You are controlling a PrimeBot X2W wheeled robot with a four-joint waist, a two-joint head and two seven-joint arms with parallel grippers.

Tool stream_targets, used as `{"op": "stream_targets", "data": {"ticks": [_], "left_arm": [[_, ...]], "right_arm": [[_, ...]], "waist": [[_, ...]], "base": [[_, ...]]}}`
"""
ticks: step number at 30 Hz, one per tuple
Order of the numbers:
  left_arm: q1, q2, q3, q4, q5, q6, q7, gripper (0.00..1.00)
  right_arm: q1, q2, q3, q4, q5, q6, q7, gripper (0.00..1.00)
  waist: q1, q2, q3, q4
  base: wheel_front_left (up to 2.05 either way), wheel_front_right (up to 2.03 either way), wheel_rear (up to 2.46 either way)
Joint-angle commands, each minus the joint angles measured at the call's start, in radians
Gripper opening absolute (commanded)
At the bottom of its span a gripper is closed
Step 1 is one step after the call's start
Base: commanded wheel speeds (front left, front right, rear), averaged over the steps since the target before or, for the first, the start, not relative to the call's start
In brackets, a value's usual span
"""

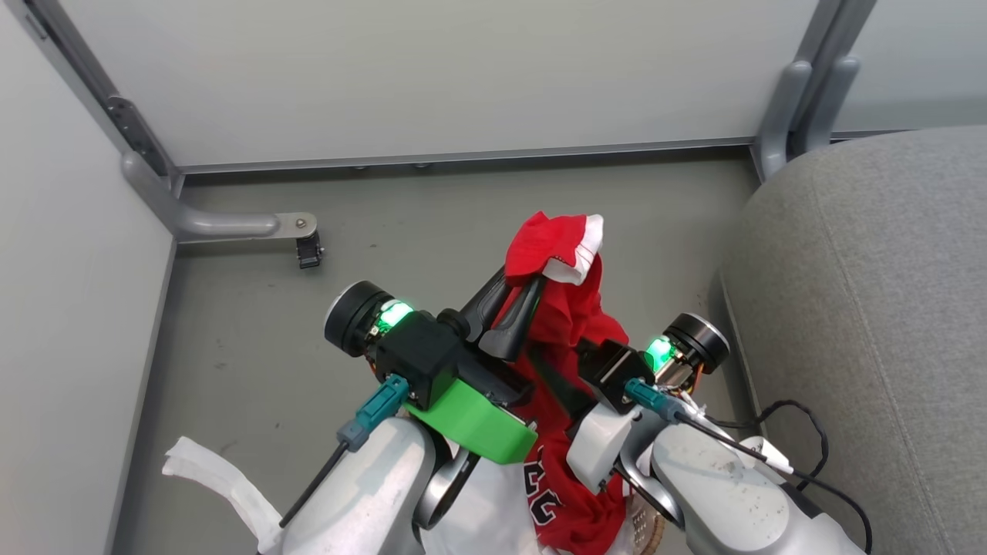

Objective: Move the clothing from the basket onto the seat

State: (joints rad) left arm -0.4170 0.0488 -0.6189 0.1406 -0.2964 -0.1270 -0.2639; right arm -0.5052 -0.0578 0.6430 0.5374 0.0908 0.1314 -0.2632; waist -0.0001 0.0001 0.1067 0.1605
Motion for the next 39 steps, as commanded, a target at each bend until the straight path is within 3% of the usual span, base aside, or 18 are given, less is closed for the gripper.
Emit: {"op": "stream_targets", "data": {"ticks": [1, 4, 5, 6, 12, 23, 29, 34, 39], "left_arm": [[-0.015, 0.003, 0.0, -0.003, -0.004, 0.007, -0.001, 0.0], [-0.013, 0.003, 0.011, -0.001, 0.005, 0.017, -0.001, 0.0], [-0.007, 0.003, 0.018, 0.002, 0.01, 0.022, -0.001, 0.33], [-0.001, 0.003, 0.024, 0.011, 0.016, 0.024, -0.001, 1.0], [0.029, 0.003, 0.081, 0.051, 0.055, 0.021, 0.0, 1.0], [0.103, 0.004, 0.171, 0.084, 0.113, 0.0, 0.0, 1.0], [0.107, 0.006, 0.187, 0.098, 0.134, -0.005, -0.001, 1.0], [0.106, 0.017, 0.177, 0.108, 0.127, -0.005, 0.0, 1.0], [0.069, 0.033, 0.151, 0.113, 0.125, -0.005, 0.0, 1.0]], "right_arm": [[-0.016, 0.001, -0.008, -0.001, 0.009, -0.001, -0.002, 0.0], [0.01, 0.003, -0.022, -0.022, 0.025, -0.001, -0.002, 0.0], [0.023, 0.003, -0.032, -0.034, 0.031, -0.001, -0.002, 0.0], [0.034, 0.003, -0.039, -0.046, 0.035, -0.001, -0.002, 0.0], [0.099, -0.013, -0.097, -0.151, 0.043, -0.001, -0.002, 0.0], [0.195, -0.019, -0.182, -0.291, 0.059, -0.001, -0.002, 0.0], [0.204, -0.013, -0.216, -0.318, 0.064, -0.001, -0.002, 0.0], [0.163, -0.034, -0.243, -0.323, 0.05, -0.001, -0.002, 0.0], [0.045, -0.114, -0.304, -0.311, -0.005, -0.001, -0.002, 0.0]], "waist": [[0.0001, -0.0001, 0.004, 0.019], [0.0001, -0.0001, 0.011, 0.017], [0.0001, -0.0001, 0.014, 0.012], [0.0001, -0.0001, 0.016, 0.005], [0.0001, -0.0001, 0.05, -0.091], [0.0001, -0.0001, 0.074, -0.404], [0.0001, -0.0001, 0.096, -0.538], [0.0001, -0.0001, 0.12, -0.598], [0.0001, -0.0001, 0.18, -0.592]], "base": [[0.0, 0.0, 0.0], [0.0, 0.0, 0.0], [0.0, 0.0, 0.0], [0.0, 0.0, 0.0], [0.0, 0.0, 0.0], [0.0, 0.0, 0.0], [0.0, 0.0, 0.0], [0.0, 0.0, 0.0], [0.0, 0.0, 0.0]]}}
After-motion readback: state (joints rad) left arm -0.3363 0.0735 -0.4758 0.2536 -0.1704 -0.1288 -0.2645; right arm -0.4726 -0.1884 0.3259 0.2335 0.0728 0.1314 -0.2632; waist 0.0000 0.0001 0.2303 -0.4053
